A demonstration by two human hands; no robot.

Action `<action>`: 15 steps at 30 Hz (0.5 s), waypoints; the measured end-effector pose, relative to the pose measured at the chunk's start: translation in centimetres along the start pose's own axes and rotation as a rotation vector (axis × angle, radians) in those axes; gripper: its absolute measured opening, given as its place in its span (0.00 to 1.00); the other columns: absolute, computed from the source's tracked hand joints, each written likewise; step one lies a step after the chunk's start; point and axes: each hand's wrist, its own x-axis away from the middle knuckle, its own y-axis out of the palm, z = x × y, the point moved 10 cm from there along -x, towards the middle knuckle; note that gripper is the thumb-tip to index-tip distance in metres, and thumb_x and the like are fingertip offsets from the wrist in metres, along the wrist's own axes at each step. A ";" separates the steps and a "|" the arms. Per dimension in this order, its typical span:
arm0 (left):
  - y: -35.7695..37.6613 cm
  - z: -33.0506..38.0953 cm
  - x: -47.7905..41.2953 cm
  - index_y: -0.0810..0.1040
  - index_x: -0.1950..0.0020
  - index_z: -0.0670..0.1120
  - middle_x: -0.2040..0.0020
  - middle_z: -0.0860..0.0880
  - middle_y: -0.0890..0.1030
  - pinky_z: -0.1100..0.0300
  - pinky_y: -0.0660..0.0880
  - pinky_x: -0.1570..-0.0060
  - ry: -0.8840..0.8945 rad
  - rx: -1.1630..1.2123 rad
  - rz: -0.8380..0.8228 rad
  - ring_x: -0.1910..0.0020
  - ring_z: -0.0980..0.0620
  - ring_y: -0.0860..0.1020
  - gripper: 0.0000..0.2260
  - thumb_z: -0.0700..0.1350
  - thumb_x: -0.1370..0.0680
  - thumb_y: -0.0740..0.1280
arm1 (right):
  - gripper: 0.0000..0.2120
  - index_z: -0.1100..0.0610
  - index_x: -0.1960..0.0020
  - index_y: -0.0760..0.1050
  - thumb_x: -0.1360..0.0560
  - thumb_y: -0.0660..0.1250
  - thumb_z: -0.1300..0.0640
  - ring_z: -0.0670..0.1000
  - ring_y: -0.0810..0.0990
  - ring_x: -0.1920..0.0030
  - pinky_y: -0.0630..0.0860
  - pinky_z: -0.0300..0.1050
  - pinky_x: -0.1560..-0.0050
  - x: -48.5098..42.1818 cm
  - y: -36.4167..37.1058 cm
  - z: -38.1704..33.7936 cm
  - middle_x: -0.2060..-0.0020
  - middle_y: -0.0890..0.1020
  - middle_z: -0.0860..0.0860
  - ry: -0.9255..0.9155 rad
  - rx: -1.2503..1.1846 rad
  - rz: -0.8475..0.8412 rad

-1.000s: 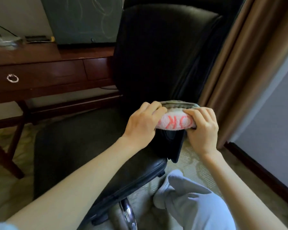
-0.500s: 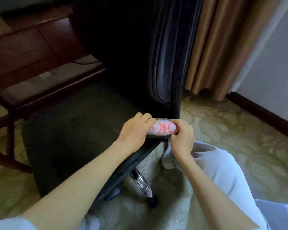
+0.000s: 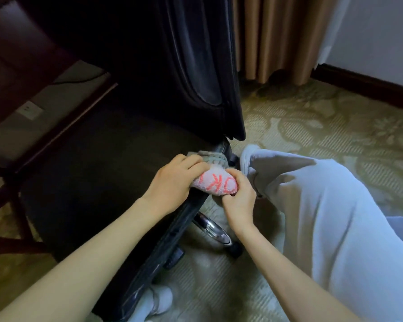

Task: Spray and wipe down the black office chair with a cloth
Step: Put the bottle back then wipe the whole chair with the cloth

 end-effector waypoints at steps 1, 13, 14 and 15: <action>0.0 0.0 1.3 0.77 0.40 0.47 0.42 0.50 0.77 0.53 0.78 0.63 0.007 0.004 -0.013 0.49 0.47 0.75 0.25 0.30 0.34 0.71 | 0.24 0.53 0.47 0.77 0.37 0.64 0.74 0.40 0.76 0.51 0.70 0.29 0.51 1.4 0.4 0.0 0.52 0.80 0.47 -0.003 -0.004 0.003; 0.3 -0.4 17.4 0.78 0.42 0.47 0.43 0.49 0.78 0.58 0.78 0.58 -0.039 -0.100 -0.161 0.45 0.48 0.73 0.18 0.43 0.29 0.58 | 0.12 0.49 0.53 0.74 0.35 0.62 0.60 0.44 0.76 0.51 0.75 0.41 0.52 14.7 6.1 -0.7 0.53 0.76 0.46 -0.074 -0.066 -0.245; 0.0 0.0 16.6 0.78 0.43 0.46 0.44 0.48 0.79 0.58 0.78 0.57 -0.024 -0.106 -0.122 0.46 0.48 0.73 0.17 0.42 0.29 0.58 | 0.12 0.49 0.54 0.74 0.35 0.60 0.60 0.45 0.76 0.52 0.75 0.44 0.53 14.0 6.0 -0.7 0.54 0.76 0.46 -0.094 -0.049 -0.247; -0.3 0.3 15.3 0.78 0.44 0.45 0.46 0.47 0.79 0.58 0.77 0.57 -0.009 -0.113 -0.075 0.47 0.47 0.74 0.16 0.41 0.29 0.58 | 0.12 0.51 0.55 0.74 0.35 0.59 0.61 0.46 0.76 0.54 0.75 0.46 0.54 12.9 5.7 -0.8 0.55 0.76 0.46 -0.114 -0.038 -0.237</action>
